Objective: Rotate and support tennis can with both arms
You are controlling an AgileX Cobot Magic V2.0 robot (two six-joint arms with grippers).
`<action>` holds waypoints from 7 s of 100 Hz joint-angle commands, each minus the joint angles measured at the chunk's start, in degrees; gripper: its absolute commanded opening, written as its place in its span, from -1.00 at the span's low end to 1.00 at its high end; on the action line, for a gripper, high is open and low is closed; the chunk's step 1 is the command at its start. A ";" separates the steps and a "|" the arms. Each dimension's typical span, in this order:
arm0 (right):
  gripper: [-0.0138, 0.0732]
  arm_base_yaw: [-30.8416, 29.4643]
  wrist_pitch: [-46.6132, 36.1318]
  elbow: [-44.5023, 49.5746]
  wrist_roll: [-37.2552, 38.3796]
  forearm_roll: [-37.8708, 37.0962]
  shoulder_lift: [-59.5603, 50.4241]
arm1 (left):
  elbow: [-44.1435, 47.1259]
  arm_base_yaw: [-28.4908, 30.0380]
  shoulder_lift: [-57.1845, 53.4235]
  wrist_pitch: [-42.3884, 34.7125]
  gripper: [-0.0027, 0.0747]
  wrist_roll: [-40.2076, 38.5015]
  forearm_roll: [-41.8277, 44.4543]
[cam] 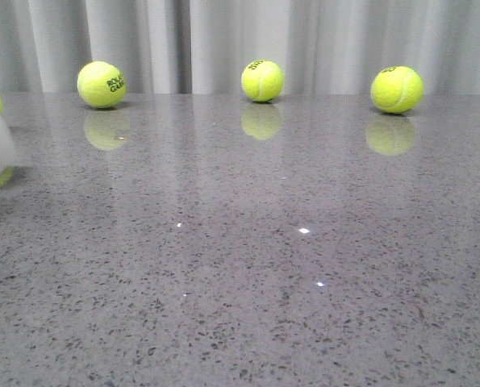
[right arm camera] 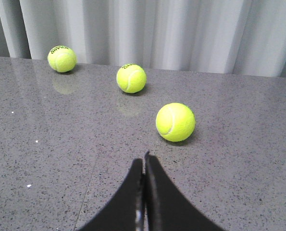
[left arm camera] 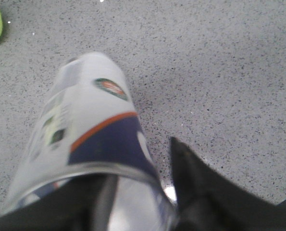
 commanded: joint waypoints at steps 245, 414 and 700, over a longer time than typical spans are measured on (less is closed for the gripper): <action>-0.84 -0.40 -4.59 -1.36 -0.07 0.23 0.53 | 13.66 -0.19 -25.95 -35.74 0.34 -12.72 5.16; -0.84 -0.40 -4.59 -1.36 -0.07 0.23 0.53 | 46.35 0.27 -42.60 -62.59 -0.99 -12.81 7.50; -0.84 1.65 -23.21 20.50 12.57 -2.95 -12.39 | 69.89 11.23 -59.22 -74.61 -0.99 -20.01 13.07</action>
